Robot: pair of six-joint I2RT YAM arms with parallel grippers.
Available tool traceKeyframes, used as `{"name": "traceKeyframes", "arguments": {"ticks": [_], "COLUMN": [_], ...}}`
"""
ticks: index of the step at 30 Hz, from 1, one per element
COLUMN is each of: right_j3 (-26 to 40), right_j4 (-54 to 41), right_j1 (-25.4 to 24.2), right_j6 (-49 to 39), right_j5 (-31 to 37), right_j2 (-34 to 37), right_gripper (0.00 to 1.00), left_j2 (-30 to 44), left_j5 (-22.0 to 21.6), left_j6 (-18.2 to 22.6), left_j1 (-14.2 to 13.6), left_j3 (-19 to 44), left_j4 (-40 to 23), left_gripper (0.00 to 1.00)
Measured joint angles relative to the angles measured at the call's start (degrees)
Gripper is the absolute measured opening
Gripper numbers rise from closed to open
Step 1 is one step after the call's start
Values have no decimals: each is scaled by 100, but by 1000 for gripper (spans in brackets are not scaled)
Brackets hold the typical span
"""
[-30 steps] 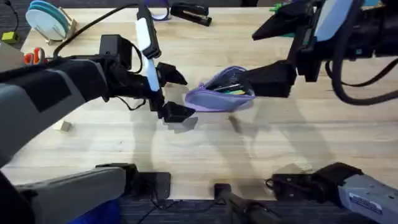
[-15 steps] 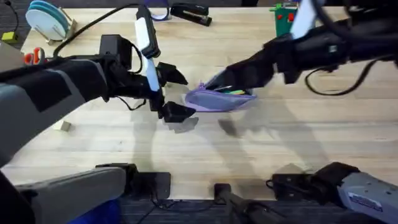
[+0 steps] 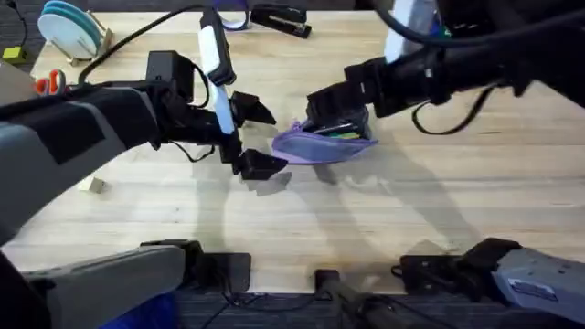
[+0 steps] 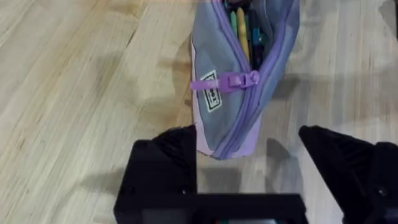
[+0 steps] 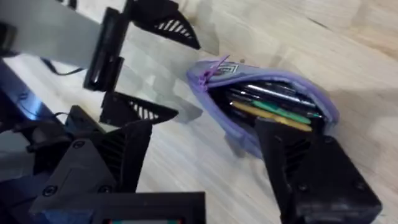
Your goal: Unzip the bag, pick up the pens from the table one at a time and place them inside, then zip the bag closed.
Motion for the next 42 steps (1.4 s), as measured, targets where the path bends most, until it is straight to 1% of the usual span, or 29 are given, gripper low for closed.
{"name": "traceKeyframes", "arguments": {"ticks": [5,15,19,25,42], "right_j3": [364,1711,2090,2175,2185], "right_j4": [-52,-740,-1056,-1193,-825], "right_j1": [0,0,7,107,141], "right_j6": [-75,-575,-798,-1044,-1146], "right_j5": [68,131,136,150,149], "right_j2": [473,1496,1876,2165,2260], "right_gripper": [996,996,996,996,996], "left_j2": [0,0,0,0,0], "left_j5": [0,0,0,0,0], "left_j6": [0,0,-1,0,-2], "left_j1": [0,0,0,0,0], "left_j3": [0,0,0,0,0], "left_j4": [0,1,0,0,1], "left_gripper": [993,993,993,993,994]}}
